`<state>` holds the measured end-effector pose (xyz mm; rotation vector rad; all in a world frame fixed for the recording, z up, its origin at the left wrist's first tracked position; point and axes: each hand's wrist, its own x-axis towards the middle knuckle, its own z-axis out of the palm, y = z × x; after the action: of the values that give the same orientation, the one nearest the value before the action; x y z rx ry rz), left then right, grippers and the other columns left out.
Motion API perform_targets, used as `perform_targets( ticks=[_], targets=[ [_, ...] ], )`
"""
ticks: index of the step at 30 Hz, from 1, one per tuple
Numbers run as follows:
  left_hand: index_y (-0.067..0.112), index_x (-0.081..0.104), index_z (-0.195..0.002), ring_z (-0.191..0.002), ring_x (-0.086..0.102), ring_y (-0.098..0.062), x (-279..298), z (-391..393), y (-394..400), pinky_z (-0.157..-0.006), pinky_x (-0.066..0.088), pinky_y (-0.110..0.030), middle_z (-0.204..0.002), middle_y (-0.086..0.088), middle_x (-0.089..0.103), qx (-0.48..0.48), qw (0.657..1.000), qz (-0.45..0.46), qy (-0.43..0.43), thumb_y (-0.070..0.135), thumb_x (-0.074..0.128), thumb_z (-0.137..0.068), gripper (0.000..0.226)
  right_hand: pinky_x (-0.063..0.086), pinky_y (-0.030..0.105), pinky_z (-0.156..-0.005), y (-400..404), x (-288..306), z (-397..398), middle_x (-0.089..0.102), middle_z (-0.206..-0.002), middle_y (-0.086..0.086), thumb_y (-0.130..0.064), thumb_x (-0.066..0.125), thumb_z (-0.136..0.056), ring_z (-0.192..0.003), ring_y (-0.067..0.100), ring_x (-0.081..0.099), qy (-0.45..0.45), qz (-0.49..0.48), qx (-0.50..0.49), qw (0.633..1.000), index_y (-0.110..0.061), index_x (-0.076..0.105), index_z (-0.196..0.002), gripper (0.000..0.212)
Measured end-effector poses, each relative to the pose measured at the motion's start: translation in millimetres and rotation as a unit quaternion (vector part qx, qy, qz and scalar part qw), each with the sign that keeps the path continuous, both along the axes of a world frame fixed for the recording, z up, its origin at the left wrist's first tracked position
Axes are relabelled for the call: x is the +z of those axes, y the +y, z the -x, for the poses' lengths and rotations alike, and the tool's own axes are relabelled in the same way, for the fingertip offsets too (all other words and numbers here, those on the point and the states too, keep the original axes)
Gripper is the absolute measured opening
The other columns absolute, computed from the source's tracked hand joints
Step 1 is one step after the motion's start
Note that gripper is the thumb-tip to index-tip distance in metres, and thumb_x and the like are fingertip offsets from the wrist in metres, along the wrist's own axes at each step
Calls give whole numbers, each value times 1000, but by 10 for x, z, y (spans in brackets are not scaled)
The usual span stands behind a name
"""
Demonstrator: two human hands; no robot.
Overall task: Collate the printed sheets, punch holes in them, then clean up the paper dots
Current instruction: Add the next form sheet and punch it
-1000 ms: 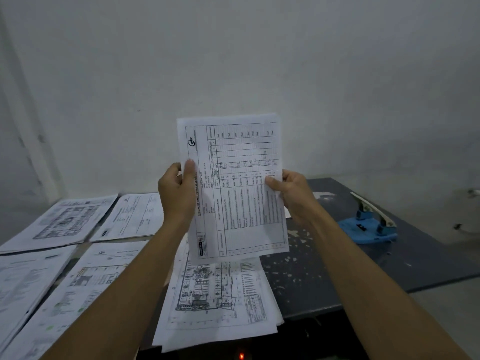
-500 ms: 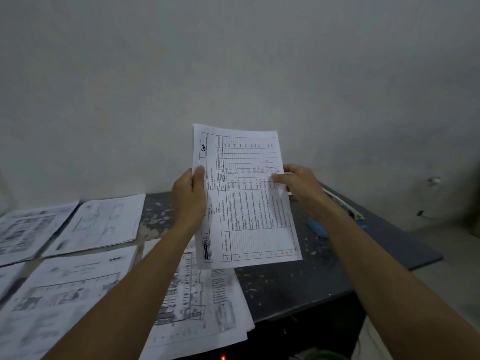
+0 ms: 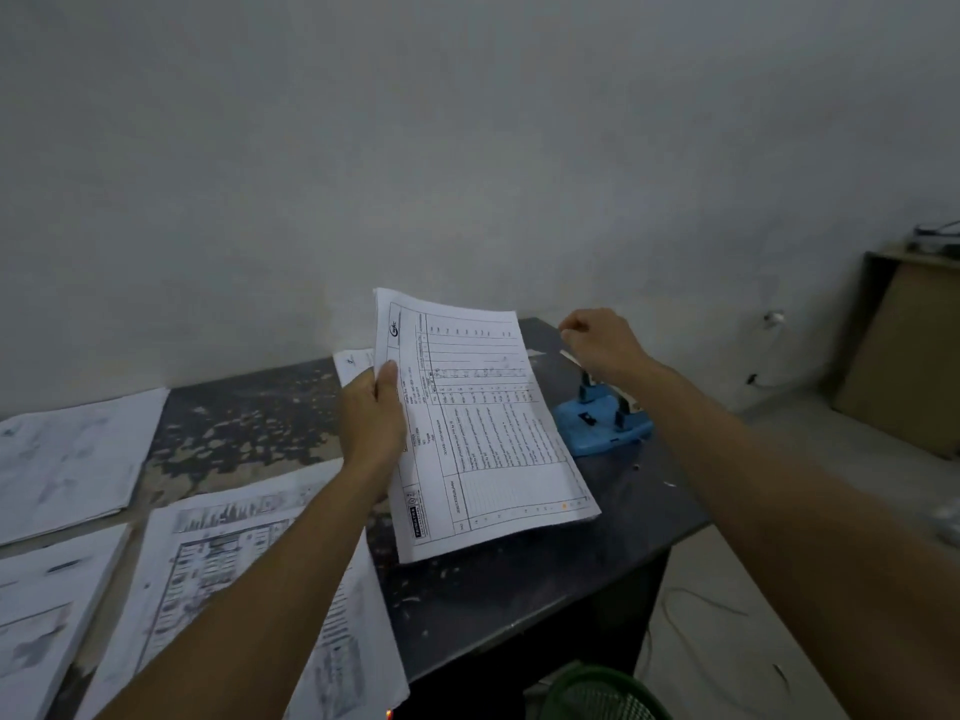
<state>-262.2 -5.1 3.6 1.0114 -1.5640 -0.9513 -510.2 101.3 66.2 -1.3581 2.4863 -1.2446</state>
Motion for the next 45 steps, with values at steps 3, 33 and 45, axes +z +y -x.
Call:
perform_targets(
  ticks=[3, 33, 45],
  targets=[
    [16, 65, -85, -77, 69, -21, -95, 200, -3, -71, 59, -40, -84, -1, 71, 4, 1000, -26, -16, 41, 42, -104, 39, 39, 20, -57, -21, -133, 181, 67, -98, 5, -16, 49, -98, -74, 14, 55, -43, -61, 14, 997, -5, 72, -106, 26],
    [9, 61, -97, -84, 61, -25, -399, 1167, 141, -80, 54, -38, -91, -5, 62, 41, 980, -179, -80, 32, 44, -104, 30, 33, 28, -61, -70, -353, 417, 49, -72, -1, -33, 34, -105, -66, 14, 41, -89, -150, 102, 979, -27, 51, -73, 37],
    [8, 65, -113, -96, 65, -27, -608, 1251, 310, -92, 54, -46, -108, -6, 67, 44, 981, -181, -44, 33, 40, -105, 36, 36, 29, -64, -131, -414, 429, 64, -102, 17, -26, 31, -104, -76, 19, 49, -54, -187, 109, 975, -6, 57, -118, 36]
  ],
)
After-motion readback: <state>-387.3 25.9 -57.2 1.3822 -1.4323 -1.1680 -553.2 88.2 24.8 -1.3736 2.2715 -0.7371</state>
